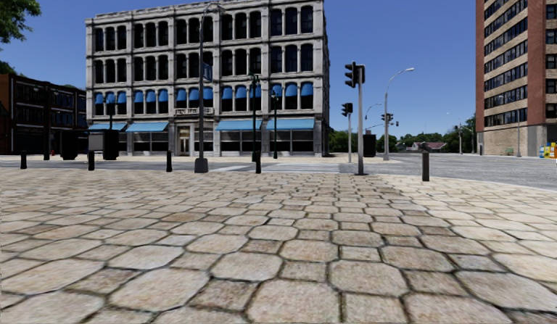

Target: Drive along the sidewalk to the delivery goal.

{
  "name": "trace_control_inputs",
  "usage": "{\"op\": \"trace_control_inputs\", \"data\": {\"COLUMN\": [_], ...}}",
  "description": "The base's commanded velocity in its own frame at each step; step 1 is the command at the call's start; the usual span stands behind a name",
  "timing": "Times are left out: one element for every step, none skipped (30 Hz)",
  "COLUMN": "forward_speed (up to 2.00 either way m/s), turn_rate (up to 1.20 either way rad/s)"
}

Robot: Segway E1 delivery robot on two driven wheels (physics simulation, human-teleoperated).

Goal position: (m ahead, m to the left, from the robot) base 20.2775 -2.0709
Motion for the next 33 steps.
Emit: {"op": "trace_control_inputs", "data": {"forward_speed": [2.00,2.00,2.00,2.00,2.00,2.00,2.00,2.00,2.00,2.00,2.00,2.00,2.00,2.00,2.00,2.00,2.00,2.00,2.00,2.00,2.00,2.00,2.00,2.00,2.00,2.00,2.00,2.00,2.00,2.00,2.00,2.00,2.00], "turn_rate": [-1.01,-1.01,-0.32,0.00,0.00,0.00,0.00,0.00,0.00,0.00,0.00,0.00,0.00,0.00,0.00,0.00,0.00,0.00,0.00,0.00,0.00,0.00,0.00,0.00,0.00,0.00,-0.24,-0.75,-0.93,-0.93,-1.00,-1.01,-0.54]}}
